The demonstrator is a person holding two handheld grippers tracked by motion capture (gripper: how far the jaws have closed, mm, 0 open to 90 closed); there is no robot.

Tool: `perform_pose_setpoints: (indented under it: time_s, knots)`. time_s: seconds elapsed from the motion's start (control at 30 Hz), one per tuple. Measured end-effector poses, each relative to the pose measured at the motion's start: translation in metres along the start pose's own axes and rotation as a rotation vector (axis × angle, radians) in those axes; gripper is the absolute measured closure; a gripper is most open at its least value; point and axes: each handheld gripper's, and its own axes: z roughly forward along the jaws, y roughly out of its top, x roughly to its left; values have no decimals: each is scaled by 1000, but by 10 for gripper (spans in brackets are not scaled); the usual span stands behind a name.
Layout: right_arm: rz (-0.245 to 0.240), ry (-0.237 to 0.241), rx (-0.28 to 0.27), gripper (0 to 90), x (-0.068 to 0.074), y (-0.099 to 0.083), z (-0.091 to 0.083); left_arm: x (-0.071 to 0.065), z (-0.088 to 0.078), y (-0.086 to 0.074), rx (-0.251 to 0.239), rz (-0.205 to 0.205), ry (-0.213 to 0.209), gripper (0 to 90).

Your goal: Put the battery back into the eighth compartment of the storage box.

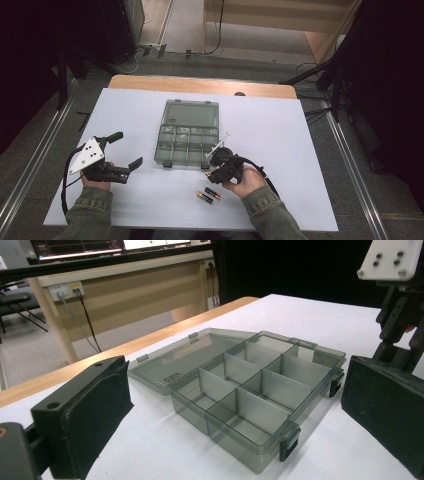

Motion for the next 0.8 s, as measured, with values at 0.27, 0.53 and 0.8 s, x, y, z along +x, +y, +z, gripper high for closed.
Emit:
perform_pose_setpoints:
  time_s: [0.27,0.53,0.8]
  knots:
    - [86,59,-147,780,-14,0,-8,0,1,0,2,1,-2,0]
    - [176,94,-269,780,-26,-2,-15,0,1,0,6,5,-1,0]
    - [198,86,-307,778,-28,0,-13,-1,1,0,8,8,0,0]
